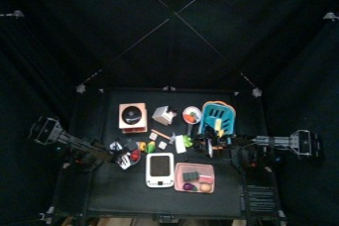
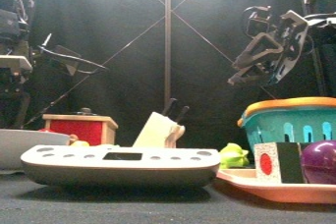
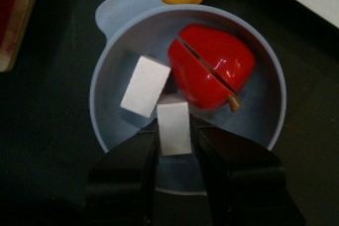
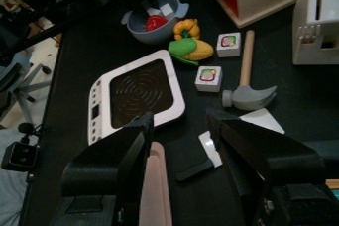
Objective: Grab white sushi piece from bowl
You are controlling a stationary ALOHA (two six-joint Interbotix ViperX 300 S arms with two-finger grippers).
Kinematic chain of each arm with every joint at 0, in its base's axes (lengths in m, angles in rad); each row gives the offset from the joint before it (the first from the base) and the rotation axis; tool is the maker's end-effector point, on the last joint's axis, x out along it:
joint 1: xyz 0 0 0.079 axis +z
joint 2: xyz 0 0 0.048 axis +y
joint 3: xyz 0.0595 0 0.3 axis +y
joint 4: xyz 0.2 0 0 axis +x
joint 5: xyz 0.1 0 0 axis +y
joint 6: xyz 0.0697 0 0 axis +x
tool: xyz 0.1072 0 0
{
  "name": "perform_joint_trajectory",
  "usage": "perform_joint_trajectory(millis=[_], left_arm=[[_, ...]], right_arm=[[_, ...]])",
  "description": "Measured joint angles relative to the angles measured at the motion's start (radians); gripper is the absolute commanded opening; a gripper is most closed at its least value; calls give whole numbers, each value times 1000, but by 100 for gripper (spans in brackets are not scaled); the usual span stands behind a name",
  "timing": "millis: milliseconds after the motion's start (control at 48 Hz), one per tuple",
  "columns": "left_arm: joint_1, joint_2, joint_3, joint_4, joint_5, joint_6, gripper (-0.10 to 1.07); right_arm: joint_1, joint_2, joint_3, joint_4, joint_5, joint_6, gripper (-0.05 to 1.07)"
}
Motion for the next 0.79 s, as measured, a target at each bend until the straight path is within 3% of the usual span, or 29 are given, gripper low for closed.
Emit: perform_joint_trajectory(millis=[583,792], left_arm=[[-6,-78,-54,6,66,3,63],[-6,-114,-64,55,86,0,63]], right_arm=[[-2,2,0,2,0,0,83],[-2,2,0,2,0,0,83]])
